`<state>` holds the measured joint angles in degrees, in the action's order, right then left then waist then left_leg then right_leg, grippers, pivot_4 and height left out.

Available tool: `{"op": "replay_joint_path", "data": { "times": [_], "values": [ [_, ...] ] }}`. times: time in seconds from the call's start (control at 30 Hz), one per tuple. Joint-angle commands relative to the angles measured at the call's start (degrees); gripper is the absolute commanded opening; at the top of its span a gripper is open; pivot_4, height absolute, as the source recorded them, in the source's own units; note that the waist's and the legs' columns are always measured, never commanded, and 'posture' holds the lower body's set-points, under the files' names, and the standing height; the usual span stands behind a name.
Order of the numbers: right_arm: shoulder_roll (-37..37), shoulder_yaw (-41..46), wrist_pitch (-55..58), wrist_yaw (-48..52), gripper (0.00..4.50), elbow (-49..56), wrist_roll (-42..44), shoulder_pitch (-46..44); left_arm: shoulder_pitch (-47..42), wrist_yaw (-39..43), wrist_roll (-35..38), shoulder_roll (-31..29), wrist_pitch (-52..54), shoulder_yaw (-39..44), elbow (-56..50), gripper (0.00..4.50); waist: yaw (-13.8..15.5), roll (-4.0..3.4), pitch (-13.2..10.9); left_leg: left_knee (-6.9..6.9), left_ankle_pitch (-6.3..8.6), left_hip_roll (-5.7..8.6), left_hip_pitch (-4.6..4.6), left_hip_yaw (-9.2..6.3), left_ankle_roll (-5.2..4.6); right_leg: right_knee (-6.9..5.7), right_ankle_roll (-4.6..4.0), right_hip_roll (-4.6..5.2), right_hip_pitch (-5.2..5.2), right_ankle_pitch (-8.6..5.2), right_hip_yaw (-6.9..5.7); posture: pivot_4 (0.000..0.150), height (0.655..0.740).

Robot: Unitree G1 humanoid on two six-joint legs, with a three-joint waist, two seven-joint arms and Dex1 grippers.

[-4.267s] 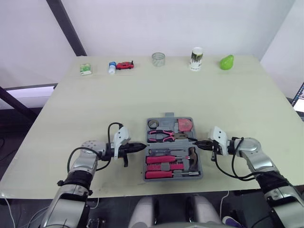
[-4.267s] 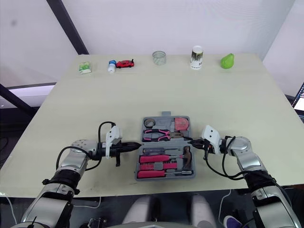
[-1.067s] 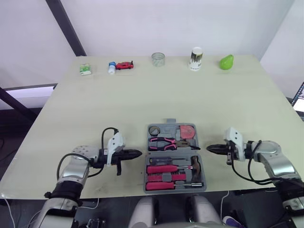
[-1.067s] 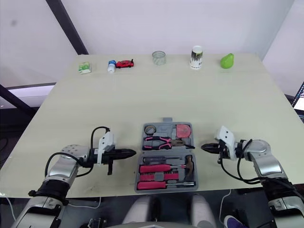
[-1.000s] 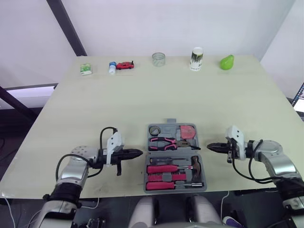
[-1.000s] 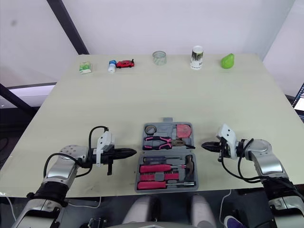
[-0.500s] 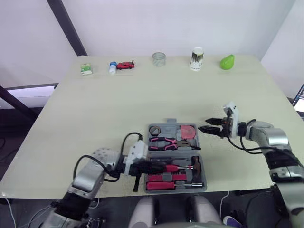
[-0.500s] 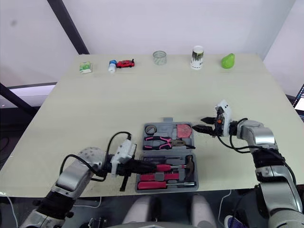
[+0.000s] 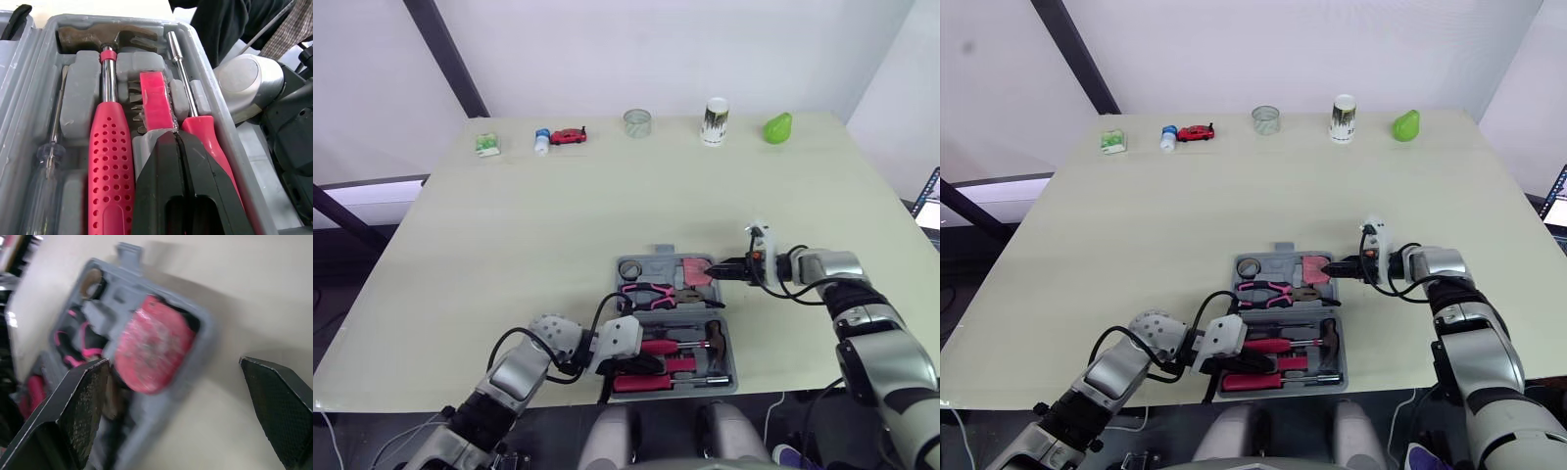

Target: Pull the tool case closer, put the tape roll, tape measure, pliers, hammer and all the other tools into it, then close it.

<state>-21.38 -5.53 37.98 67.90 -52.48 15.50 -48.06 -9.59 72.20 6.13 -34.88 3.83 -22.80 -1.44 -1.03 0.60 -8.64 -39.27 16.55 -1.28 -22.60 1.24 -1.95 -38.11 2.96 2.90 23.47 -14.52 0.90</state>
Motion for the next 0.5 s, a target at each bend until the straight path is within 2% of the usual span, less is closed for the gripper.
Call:
{"op": "replay_joint_path", "data": {
  "times": [0.03, 0.27, 0.5],
  "values": [
    [1.7, 1.2, 0.2, 2.2, 4.45, -0.5, 0.9, -1.0, 0.9, -1.2, -3.3, -0.6, -0.3, -2.0, 1.9, 0.0, 0.0, -0.01, 0.0, 0.0, 0.0, 0.0, 0.0, 0.0, 0.0, 0.0, 0.0, 0.01, 0.0, 0.0, 0.0, 0.15, 0.74],
    [4.2, 6.1, 0.0, 3.6, 4.45, -3.9, 3.2, -2.7, 2.0, -1.9, -2.6, -0.9, 0.5, -1.4, 0.9, 0.0, -0.1, -0.03, 0.0, 0.01, 0.0, 0.0, 0.0, 0.01, 0.0, 0.0, 0.0, 0.02, 0.0, 0.0, 0.01, 0.15, 0.74],
    [3.0, 7.4, 2.6, 12.7, 4.45, -0.8, 5.5, -1.7, 3.3, -3.0, -2.0, -1.1, 1.5, -0.8, -0.2, 0.0, -0.1, -0.06, 0.0, 0.02, 0.0, 0.0, -0.01, 0.0, 0.0, 0.02, 0.0, 0.03, 0.01, 0.0, 0.0, 0.15, 0.74]
  ]
}}
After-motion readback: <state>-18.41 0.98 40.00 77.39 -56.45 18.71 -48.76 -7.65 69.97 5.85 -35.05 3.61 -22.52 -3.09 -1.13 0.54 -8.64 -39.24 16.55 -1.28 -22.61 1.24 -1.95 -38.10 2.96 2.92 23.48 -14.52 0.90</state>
